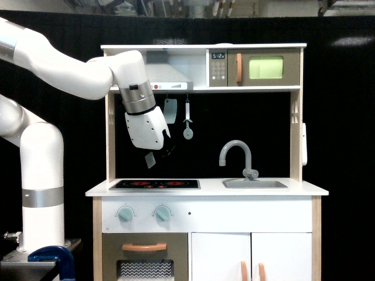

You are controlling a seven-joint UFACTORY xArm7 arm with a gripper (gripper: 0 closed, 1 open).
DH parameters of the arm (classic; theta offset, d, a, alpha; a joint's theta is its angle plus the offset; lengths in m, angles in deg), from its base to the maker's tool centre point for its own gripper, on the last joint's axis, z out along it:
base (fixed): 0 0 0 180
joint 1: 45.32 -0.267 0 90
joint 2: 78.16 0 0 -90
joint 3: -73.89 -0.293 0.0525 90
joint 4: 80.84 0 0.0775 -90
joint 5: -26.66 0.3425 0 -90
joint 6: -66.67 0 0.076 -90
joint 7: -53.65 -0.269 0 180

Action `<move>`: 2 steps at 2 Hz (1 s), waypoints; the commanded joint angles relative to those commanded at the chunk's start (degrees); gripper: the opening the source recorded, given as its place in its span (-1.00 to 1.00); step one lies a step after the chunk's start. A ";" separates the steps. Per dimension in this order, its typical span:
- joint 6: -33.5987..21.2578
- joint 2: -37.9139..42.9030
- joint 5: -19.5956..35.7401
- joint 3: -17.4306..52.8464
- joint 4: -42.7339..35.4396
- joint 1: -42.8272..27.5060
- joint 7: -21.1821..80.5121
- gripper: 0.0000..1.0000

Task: Turn on the faucet

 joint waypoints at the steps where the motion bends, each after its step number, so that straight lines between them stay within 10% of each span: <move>1: 9.83 -3.57 18.18 46.50 -8.34 -51.47 40.57 1.00; 2: 5.25 -8.12 15.35 57.27 -16.35 -65.66 45.13 1.00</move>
